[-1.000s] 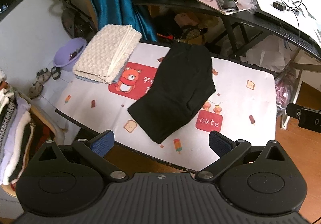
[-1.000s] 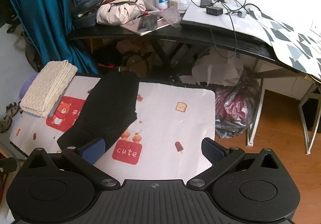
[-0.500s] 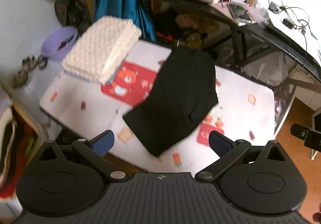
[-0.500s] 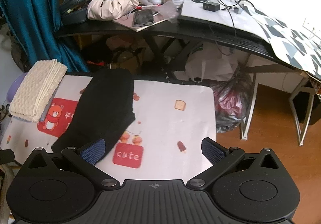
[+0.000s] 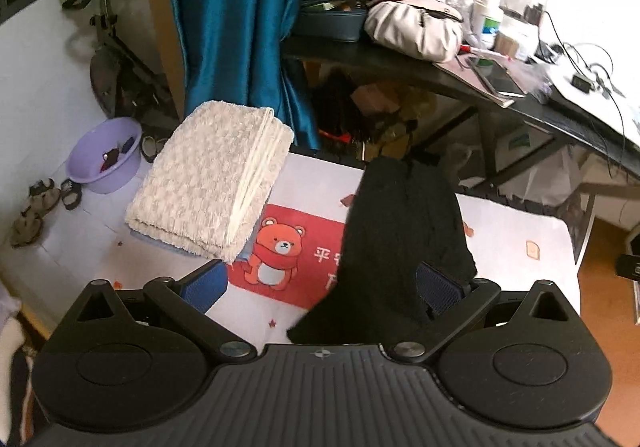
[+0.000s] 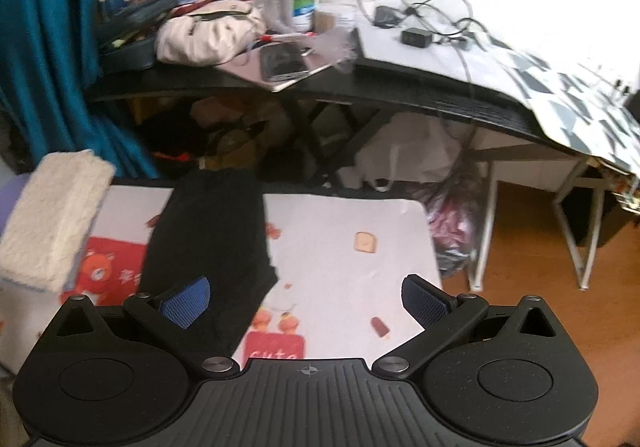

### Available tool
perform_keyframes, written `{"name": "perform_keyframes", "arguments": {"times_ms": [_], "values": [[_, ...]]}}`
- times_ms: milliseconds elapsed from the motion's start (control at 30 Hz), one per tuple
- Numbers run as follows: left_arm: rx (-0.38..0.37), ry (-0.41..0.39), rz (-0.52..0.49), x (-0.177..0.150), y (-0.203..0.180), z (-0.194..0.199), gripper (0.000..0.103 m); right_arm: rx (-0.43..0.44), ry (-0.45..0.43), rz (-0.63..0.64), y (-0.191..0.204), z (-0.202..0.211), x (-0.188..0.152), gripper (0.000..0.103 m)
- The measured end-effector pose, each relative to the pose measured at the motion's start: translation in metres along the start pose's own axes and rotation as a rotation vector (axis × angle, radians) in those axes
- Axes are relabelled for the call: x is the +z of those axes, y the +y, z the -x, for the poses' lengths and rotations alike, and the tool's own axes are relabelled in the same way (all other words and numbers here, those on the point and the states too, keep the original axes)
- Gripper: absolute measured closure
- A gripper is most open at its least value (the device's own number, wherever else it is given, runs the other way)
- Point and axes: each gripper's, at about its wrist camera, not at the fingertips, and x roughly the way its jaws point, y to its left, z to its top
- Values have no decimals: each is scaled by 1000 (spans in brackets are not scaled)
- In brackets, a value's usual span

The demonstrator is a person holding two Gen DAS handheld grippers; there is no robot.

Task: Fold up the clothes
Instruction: 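Close both grippers on the black garment's edge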

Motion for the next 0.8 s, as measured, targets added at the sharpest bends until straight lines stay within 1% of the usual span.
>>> {"name": "perform_keyframes", "arguments": {"times_ms": [67, 167, 233, 267, 300, 400, 467, 500, 533, 567, 633, 700, 767, 800], "values": [[-12, -7, 40, -4, 14, -10, 1, -22, 15, -25, 2, -7, 0, 1], [-37, -13, 104, -11, 29, -22, 1, -9, 18, -65, 1, -22, -4, 1], [-35, 2, 121, -14, 33, -33, 1, -13, 32, -73, 2, -37, -6, 1], [-30, 9, 113, -16, 33, -37, 1, -22, 47, -69, 3, -46, -6, 1], [-24, 15, 102, -19, 33, -42, 1, -34, 64, -49, 7, -57, -6, 1], [-8, 39, 66, -28, 30, -58, 1, -67, 70, 44, 17, -85, -9, 1], [7, 57, 51, -34, 26, -69, 1, -83, 67, 144, 26, -109, -16, 1], [25, 56, 47, -38, 22, -74, 1, -81, 80, 186, 27, -123, -19, 3], [32, 43, 39, -42, 16, -80, 1, -70, 101, 215, 28, -139, -21, 7], [28, 37, 24, -45, 10, -86, 1, -48, 125, 227, 27, -154, -23, 10], [19, 37, -13, -50, -2, -102, 1, 1, 170, 221, 23, -186, -25, 21], [24, 63, -58, -59, -17, -126, 1, 36, 214, 193, 22, -218, -25, 26], [-8, 114, -66, -71, -29, -152, 1, 64, 240, 172, 20, -247, -25, 33], [-42, 153, -64, -77, -33, -165, 2, 82, 253, 169, 20, -261, -26, 40]]}}
